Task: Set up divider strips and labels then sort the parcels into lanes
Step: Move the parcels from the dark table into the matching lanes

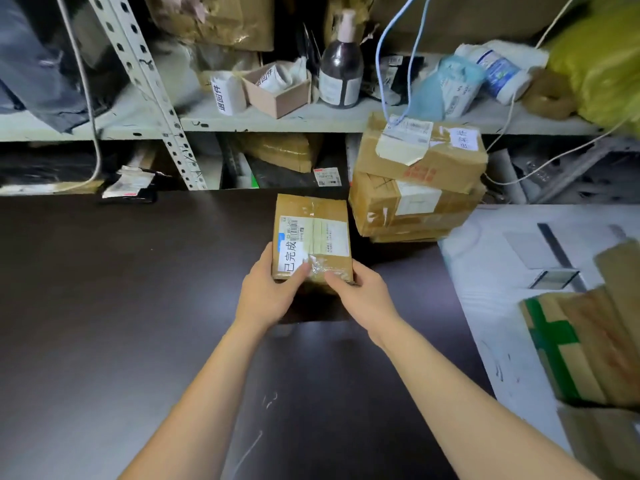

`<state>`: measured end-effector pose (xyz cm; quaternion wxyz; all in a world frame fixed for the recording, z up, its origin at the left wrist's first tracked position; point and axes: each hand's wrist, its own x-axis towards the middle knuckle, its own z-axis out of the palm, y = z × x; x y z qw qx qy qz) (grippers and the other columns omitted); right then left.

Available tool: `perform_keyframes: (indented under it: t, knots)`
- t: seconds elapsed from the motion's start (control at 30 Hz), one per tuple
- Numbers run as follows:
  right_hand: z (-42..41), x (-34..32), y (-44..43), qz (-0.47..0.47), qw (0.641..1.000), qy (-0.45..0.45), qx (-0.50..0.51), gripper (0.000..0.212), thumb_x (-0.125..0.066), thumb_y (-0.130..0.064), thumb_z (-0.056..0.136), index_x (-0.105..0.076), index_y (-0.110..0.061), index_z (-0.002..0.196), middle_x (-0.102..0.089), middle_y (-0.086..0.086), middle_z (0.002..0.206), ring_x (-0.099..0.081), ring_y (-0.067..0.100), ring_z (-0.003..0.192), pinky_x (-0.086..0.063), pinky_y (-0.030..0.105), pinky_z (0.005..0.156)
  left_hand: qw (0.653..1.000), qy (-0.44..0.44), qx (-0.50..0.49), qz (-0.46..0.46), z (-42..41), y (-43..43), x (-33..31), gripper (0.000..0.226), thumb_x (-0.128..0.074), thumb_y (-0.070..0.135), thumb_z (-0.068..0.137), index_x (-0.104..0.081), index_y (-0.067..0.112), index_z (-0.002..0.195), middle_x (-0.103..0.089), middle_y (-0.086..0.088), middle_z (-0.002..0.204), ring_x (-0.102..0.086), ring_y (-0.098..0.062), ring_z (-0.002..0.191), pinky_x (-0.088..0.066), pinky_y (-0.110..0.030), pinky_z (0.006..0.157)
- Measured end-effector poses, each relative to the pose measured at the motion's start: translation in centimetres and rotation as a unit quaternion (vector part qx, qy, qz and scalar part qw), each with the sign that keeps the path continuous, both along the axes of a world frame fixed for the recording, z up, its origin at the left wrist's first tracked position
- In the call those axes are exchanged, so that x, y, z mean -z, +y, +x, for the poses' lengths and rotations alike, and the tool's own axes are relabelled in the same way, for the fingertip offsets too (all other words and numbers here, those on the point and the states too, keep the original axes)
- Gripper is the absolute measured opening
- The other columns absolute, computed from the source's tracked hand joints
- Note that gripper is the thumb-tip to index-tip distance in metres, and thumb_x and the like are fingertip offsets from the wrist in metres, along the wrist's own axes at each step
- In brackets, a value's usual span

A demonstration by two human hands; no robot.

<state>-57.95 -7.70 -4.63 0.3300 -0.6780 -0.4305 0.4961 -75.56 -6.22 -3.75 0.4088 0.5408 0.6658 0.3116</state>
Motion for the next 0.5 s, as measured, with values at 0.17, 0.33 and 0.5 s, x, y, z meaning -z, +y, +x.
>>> perform_keyframes:
  t: [0.17,0.33,0.5]
  knots:
    - [1.7,-4.0,-6.7,0.012,1.0,-0.019,-0.009,0.044,-0.073,-0.047,0.089,-0.068,-0.032,0.131,-0.07,-0.018,0.123,-0.066,0.006,0.11,-0.057,0.029,0.094,0.997,0.066,-0.005,0.034,1.3,-6.5,-4.0,0.032,-0.071,0.062,0.083,-0.065,0.043,0.109,-0.071,0.025,0.093,-0.065,0.002,0.089,-0.051,-0.027,0.073]
    - [6.8,-7.4,-14.9,0.053,0.998,-0.028,-0.026,0.048,-0.072,-0.052,0.087,-0.07,-0.031,0.129,-0.072,-0.016,0.122,-0.066,0.008,0.109,-0.057,0.034,0.096,0.994,0.076,-0.016,0.079,6.3,-15.4,-8.3,0.02,-0.073,0.062,0.081,-0.065,0.053,0.098,-0.071,0.025,0.089,-0.064,0.0,0.087,-0.05,-0.031,0.072]
    - [14.7,-12.1,-24.0,0.122,0.989,-0.075,-0.022,0.045,-0.071,-0.058,0.084,-0.074,-0.034,0.122,-0.075,-0.016,0.112,-0.068,0.006,0.102,-0.057,0.031,0.089,0.988,0.077,-0.024,0.128,13.9,-25.0,-13.0,0.016,-0.072,0.056,0.085,-0.067,0.05,0.099,-0.072,0.021,0.087,-0.064,-0.002,0.087,-0.049,-0.031,0.072]
